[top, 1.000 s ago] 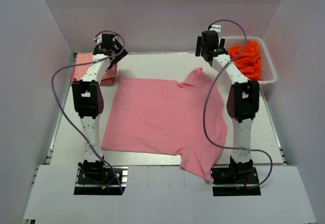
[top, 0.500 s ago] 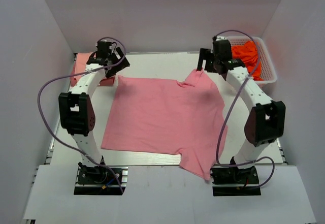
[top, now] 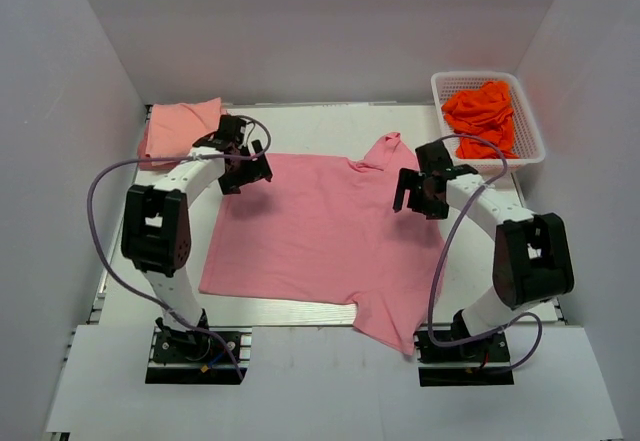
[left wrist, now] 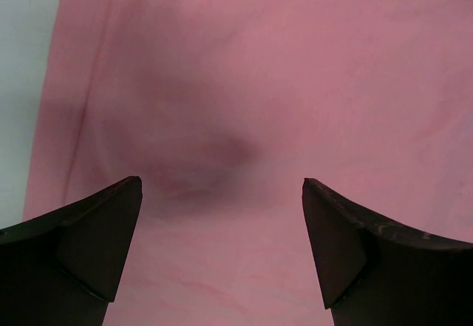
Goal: Fold and stack the t-shirts
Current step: Flatten out the tshirt, then grap the side of the flattened tshirt closest away from the robot with both arms, then fold the flattened tshirt in 1/3 of the way
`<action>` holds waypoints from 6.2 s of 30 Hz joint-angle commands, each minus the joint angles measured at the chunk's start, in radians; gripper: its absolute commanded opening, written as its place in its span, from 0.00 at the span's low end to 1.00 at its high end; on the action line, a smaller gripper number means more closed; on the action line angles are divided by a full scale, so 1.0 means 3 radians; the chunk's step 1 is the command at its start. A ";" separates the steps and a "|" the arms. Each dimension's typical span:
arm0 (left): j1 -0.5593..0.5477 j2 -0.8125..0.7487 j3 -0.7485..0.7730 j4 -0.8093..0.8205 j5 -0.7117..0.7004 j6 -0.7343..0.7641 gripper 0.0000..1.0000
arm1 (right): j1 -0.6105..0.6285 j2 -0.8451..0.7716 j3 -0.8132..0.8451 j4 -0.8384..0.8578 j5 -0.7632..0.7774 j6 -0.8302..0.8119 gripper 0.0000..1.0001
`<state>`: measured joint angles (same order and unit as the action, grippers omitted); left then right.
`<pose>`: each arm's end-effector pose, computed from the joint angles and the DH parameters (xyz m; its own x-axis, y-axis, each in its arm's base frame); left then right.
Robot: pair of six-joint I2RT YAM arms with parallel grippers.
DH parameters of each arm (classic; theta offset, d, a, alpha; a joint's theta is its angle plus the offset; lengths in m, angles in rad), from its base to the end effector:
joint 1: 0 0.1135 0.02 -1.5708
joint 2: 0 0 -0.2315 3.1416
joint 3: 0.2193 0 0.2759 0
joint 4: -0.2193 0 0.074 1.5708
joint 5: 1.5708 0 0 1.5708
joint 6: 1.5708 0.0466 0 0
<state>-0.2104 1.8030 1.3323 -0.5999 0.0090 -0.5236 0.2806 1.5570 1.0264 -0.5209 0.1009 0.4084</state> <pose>0.3895 -0.0836 0.1643 -0.8497 -0.3298 -0.4114 -0.2445 0.9377 -0.2466 0.3272 0.0894 0.1560 -0.8559 0.1645 -0.4902 0.1225 0.9856 0.1168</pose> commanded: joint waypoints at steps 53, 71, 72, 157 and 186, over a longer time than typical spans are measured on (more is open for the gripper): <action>-0.0076 -0.2313 -0.1699 -0.0711 -0.0418 -0.1051 1.00 | -0.0148 -0.1738 -0.0847 -0.0012 0.0037 0.0617 0.90; -0.0076 -0.1536 -0.2309 -0.0183 -0.0418 -0.1451 0.51 | -0.0148 -0.2234 -0.1616 -0.0549 0.0114 0.1405 0.90; -0.0076 -0.1501 -0.2309 -0.0184 -0.0418 -0.1451 0.43 | -0.0143 -0.2229 -0.1642 -0.0564 0.0109 0.1435 0.90; 0.0573 0.0531 0.1092 -0.0751 -0.0133 -0.1067 1.00 | -0.0531 0.1468 0.2670 -0.0125 -0.0827 0.0009 0.86; 0.0267 0.0193 -0.0549 -0.0071 0.0687 -0.0530 1.00 | -0.0797 0.0604 -0.0049 0.0254 -0.0459 0.0152 0.89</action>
<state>-0.1329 1.9038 1.2514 -0.5369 0.2928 -0.7177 0.0517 1.8038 1.1366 -0.3828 -0.0540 0.4164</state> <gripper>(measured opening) 0.994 0.889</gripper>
